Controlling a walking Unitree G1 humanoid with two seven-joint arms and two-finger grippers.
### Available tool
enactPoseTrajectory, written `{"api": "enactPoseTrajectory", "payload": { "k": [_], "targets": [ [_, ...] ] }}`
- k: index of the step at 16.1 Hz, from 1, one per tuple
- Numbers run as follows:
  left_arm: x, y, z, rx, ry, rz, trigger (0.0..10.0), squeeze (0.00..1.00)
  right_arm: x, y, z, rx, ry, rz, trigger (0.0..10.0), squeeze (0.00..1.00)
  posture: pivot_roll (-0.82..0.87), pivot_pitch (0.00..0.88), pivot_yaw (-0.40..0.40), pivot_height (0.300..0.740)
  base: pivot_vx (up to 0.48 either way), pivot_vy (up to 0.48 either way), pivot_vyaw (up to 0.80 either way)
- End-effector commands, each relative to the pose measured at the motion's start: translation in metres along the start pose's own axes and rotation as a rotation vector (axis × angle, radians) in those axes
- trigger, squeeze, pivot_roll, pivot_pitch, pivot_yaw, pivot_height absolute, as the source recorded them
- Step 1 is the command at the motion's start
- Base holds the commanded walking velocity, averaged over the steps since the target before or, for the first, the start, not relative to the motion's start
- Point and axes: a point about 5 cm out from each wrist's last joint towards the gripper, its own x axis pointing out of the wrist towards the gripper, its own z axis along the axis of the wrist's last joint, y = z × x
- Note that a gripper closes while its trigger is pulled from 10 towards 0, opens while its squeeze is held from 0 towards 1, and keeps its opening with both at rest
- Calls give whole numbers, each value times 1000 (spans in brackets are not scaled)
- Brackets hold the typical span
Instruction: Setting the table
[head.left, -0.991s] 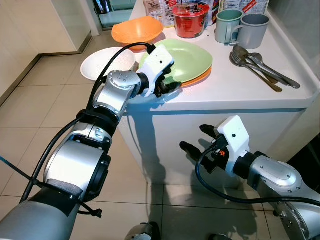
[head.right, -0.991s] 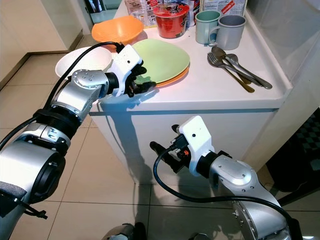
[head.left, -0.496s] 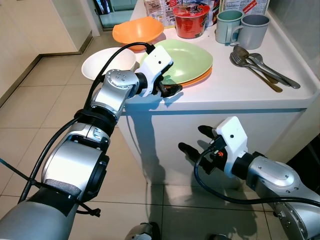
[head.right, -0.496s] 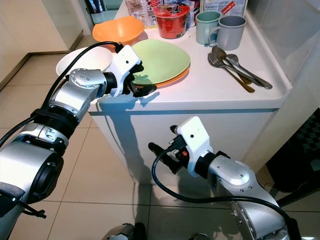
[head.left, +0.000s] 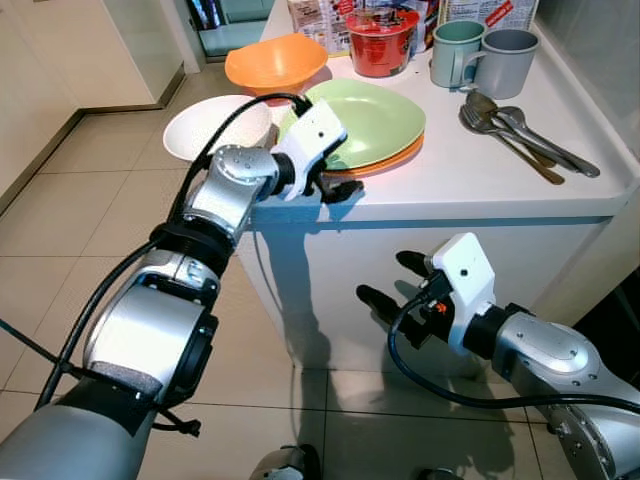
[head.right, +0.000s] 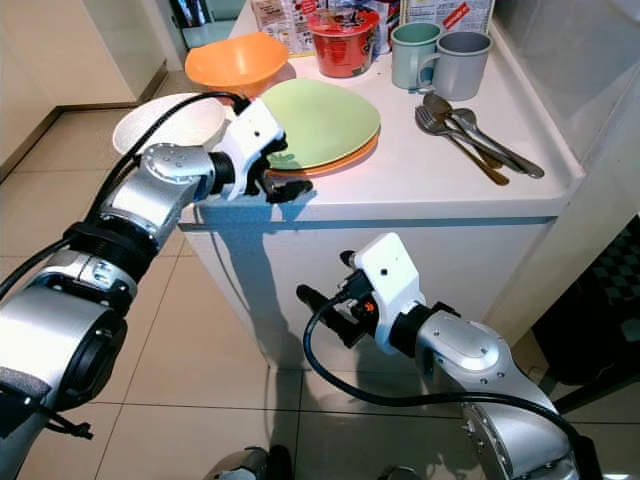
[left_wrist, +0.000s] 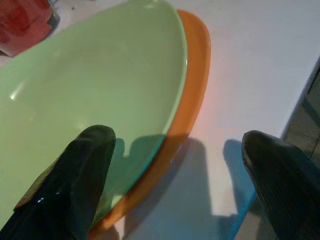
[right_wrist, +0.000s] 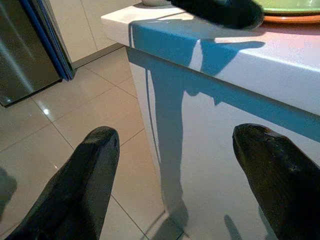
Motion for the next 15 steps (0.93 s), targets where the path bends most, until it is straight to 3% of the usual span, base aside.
{"api": "enactPoseTrajectory", "payload": {
  "k": [1, 5, 7, 11, 15],
  "targets": [
    [-3, 4, -4, 27, 32, 13, 10000, 0, 1, 3, 1, 8, -8, 15, 10000, 0, -5, 106, 172, 740, 0, 0, 0],
    [-4, 6, -7, 30, 57, 46, 10000, 0, 0, 4, 2, 9, -12, 13, 10000, 0, -8, 112, 176, 740, 0, 0, 0],
    [-4, 8, 7, 42, 9, 44, 10000, 0, -4, 4, 10, -15, -26, 23, 10000, 0, -11, 113, 174, 740, 0, 0, 0],
    [-3, 10, 16, 47, -16, 51, 10000, 0, -3, 1, 12, -26, -32, 19, 10000, 0, -8, 105, 172, 740, 0, 0, 0],
    [-3, 12, 6, 32, 22, 82, 10000, 0, -1, 7, 16, -30, -45, 33, 10000, 0, -11, 93, 177, 740, 0, 0, 0]
  ]
}}
